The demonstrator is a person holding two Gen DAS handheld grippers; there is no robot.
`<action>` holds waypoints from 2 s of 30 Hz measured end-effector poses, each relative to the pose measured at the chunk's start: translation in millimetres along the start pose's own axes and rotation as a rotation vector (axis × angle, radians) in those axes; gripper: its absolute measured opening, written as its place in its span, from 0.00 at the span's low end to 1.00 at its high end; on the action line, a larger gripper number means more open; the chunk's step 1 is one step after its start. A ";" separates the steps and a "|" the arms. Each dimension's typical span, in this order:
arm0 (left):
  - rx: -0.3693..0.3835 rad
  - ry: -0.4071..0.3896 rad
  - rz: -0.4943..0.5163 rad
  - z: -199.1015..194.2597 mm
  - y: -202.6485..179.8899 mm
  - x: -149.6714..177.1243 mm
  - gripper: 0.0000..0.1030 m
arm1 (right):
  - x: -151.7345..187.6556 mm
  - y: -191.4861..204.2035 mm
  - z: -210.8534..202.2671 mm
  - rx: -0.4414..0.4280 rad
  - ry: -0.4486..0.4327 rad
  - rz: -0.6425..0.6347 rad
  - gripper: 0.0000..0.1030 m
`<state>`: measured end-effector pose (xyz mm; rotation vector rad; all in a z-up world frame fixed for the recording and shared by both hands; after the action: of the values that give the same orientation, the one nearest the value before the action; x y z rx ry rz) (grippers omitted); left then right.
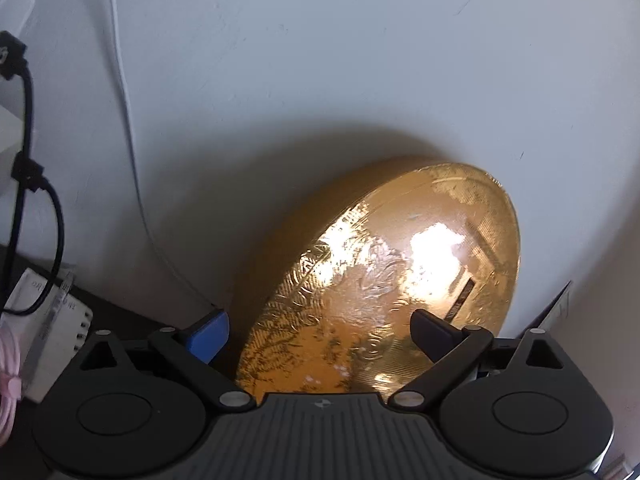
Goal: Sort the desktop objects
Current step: 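Move both grippers to the rim of the gold lid and grasp it, then lift the gold lid off the wall with both grippers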
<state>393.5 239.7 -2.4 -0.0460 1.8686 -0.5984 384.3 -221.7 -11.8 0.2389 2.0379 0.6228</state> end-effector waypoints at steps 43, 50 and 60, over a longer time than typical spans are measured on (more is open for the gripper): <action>-0.061 -0.062 0.276 41.7 -8.9 -4.3 1.00 | 10.1 -28.3 80.2 -0.204 -0.002 -0.039 0.99; -0.070 -0.175 0.358 17.5 -31.7 -25.3 1.00 | 0.6 -17.6 64.1 -0.239 -0.109 -0.086 0.99; -0.016 -0.296 0.420 -25.2 -80.6 -55.8 1.00 | -17.1 20.1 -31.7 -0.269 -0.271 -0.163 0.99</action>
<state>372.1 196.6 86.6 0.2307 1.5337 -0.2677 364.7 -222.1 24.5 -0.0030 1.6738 0.7128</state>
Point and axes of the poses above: each gripper's, at about its wrist camera, not at the fingertips, and z roughly the way its jaws point, y to its left, x to its underside, the point moved 5 cm from there along z, roughly the way its jaws point, and after that the axes turned 15 degrees about z, right-handed, at the moved point
